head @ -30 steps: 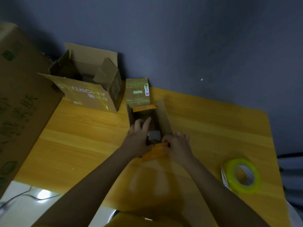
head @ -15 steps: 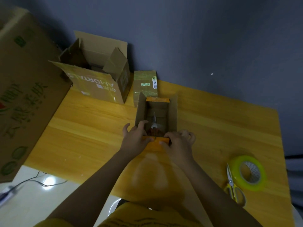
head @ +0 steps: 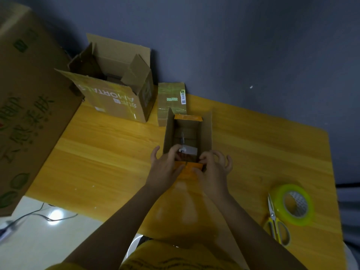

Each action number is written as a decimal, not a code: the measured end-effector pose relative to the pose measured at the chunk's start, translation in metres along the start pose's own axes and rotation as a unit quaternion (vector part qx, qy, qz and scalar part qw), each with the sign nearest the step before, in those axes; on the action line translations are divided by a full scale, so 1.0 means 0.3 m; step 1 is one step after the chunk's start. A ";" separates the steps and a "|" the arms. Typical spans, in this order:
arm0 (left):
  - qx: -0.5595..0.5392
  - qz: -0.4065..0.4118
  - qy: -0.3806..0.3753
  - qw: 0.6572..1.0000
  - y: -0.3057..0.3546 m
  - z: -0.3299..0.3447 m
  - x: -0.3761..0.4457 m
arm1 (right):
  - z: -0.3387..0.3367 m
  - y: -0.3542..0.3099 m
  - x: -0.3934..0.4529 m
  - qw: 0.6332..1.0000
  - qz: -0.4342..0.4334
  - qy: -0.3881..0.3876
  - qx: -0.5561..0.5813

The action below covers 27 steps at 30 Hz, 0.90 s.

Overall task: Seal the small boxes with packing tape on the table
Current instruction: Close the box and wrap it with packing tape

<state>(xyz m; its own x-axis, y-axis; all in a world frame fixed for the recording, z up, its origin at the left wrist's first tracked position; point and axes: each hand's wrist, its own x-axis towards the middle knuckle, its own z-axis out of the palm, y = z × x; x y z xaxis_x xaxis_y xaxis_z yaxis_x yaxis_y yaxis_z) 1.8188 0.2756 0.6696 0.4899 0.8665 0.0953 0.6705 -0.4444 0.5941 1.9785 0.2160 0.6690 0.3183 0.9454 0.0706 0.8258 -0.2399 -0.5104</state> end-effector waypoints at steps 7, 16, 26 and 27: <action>-0.006 0.013 0.008 1.000 -0.021 0.018 -0.001 | 0.024 0.001 -0.029 0.994 0.005 0.029 0.101; -0.019 0.027 0.031 0.999 -0.020 0.021 -0.005 | 0.036 0.014 -0.029 0.992 -0.012 0.035 0.118; 0.019 0.020 0.030 0.999 -0.033 0.030 -0.004 | 0.046 0.009 -0.036 0.991 -0.005 0.034 0.129; 0.025 0.019 0.030 0.999 -0.034 0.032 -0.005 | 0.044 0.006 -0.036 0.992 -0.005 0.039 0.123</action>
<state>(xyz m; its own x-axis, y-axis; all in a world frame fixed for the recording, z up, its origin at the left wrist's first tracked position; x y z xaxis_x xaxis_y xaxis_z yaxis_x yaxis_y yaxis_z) 1.8167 0.2767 0.6558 0.4828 0.8600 0.1652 0.6797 -0.4870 0.5485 1.9705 0.2081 0.6560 0.3536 0.9253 0.1368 0.6928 -0.1608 -0.7030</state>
